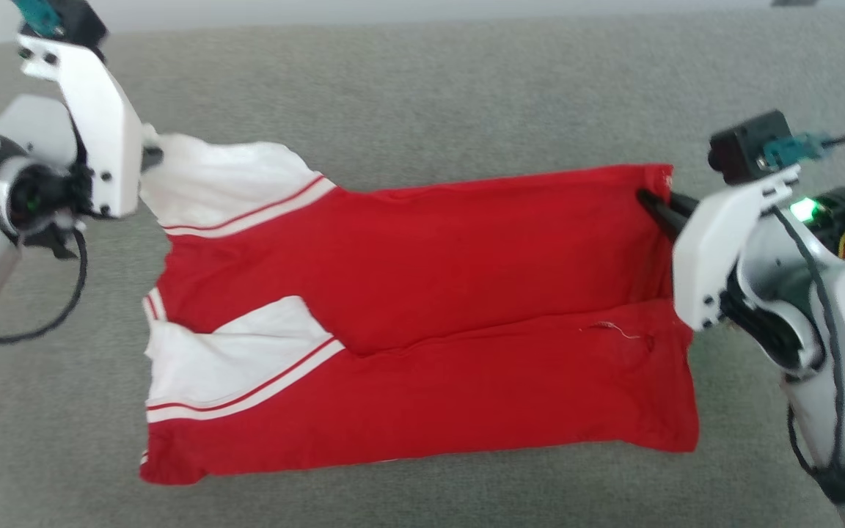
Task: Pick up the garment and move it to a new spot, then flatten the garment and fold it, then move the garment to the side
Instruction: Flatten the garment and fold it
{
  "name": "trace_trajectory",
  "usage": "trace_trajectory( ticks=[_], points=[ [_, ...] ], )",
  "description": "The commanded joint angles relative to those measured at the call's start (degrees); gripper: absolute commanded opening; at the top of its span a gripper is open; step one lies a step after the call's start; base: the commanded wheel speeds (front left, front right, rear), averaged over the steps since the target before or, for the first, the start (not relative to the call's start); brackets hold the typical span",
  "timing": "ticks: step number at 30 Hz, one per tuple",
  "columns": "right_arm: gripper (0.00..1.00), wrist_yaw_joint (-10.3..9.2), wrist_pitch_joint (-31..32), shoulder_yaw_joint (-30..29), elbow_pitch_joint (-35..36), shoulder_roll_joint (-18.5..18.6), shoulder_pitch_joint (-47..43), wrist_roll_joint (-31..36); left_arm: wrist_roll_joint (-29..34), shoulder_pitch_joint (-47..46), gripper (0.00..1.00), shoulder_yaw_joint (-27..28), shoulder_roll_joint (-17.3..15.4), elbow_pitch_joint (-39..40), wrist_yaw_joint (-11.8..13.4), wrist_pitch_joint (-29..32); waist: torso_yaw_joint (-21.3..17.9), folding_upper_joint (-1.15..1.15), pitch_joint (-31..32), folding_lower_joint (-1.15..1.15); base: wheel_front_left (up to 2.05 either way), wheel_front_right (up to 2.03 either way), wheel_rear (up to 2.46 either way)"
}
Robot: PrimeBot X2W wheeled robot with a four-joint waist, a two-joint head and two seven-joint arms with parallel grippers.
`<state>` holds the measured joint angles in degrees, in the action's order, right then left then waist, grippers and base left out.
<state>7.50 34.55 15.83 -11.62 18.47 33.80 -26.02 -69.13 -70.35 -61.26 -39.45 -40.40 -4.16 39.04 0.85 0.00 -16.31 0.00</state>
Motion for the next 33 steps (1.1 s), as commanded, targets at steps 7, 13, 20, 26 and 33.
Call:
trace_trajectory(
  ticks=[7,13,20,26,33],
  points=[
    [0.0,-0.01,2.84,-4.67,12.88,2.88,-11.81,-0.69,-1.54,8.48,0.0,-1.12,-7.94,21.28,9.83,3.55,3.59,0.0,2.75,0.0,0.0,0.0,0.0],
    [0.0,-0.01,6.16,-8.24,20.31,3.0,-21.38,-0.73,-3.75,15.84,0.0,-1.85,-15.06,37.77,19.16,5.06,4.26,0.0,2.71,0.0,0.0,0.0,0.0],
    [0.26,-0.01,5.92,-8.0,20.06,1.76,-25.36,-0.35,-6.58,23.8,0.0,-3.3,-16.77,42.77,23.11,2.65,3.93,0.0,2.31,0.0,0.0,0.0,0.0],
    [1.0,0.0,5.02,-5.78,16.21,1.22,-23.97,-0.78,-7.33,26.53,0.45,-3.08,-13.82,37.68,20.92,-1.81,3.41,0.0,3.0,0.0,0.0,0.0,0.0],
    [1.0,0.0,7.27,-7.04,18.42,1.34,-25.87,-3.02,-7.26,28.65,1.0,-0.56,-12.91,35.15,18.44,-10.09,3.11,0.0,5.23,0.0,0.0,0.0,0.0]
  ],
)
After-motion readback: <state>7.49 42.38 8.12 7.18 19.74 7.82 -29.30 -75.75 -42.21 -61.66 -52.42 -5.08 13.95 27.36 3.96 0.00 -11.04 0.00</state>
